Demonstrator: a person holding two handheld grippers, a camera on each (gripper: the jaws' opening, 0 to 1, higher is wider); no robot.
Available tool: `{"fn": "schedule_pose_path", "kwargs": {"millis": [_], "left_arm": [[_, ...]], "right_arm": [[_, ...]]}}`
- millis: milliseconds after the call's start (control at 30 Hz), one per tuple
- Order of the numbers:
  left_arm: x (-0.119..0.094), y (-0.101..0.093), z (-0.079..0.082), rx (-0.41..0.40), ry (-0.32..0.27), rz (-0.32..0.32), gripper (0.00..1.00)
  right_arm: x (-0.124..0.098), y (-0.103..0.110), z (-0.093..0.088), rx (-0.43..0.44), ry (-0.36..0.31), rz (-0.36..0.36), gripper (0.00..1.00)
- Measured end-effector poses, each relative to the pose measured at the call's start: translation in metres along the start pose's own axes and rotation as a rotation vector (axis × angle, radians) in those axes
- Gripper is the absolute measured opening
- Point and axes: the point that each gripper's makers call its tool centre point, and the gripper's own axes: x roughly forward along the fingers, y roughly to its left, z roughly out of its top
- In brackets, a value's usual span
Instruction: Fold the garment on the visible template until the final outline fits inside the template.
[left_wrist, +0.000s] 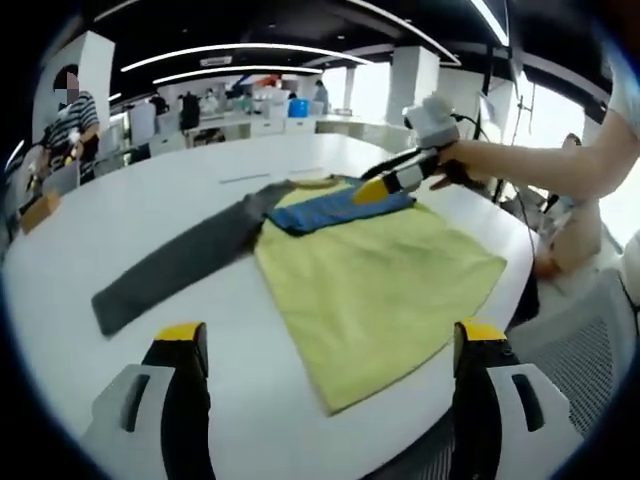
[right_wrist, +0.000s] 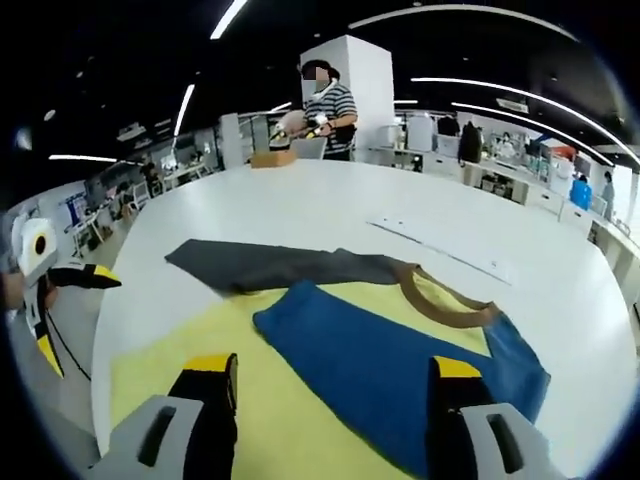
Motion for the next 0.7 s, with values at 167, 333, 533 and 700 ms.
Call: {"fn": "schedule_pose_path", "kwargs": {"millis": [167,333,533,700], "left_arm": [[0.001,0.0,0.002,0.019,0.006,0.002,0.99],[0.0,0.0,0.002,0.023,0.008,0.004,0.99],[-0.001,0.001,0.001,0.015,0.004,0.013,0.99],[-0.002,0.002,0.002,0.01,0.001,0.015,0.99]], "right_arm": [[-0.015,-0.014,-0.011,0.003,0.008,-0.036,0.75],[-0.031,-0.029,-0.023,0.002,0.002,-0.072,0.67],[-0.047,-0.052,-0.042,0.008,0.032,-0.139,0.59],[-0.06,-0.068,-0.056,0.017,0.062,-0.182,0.5]]}}
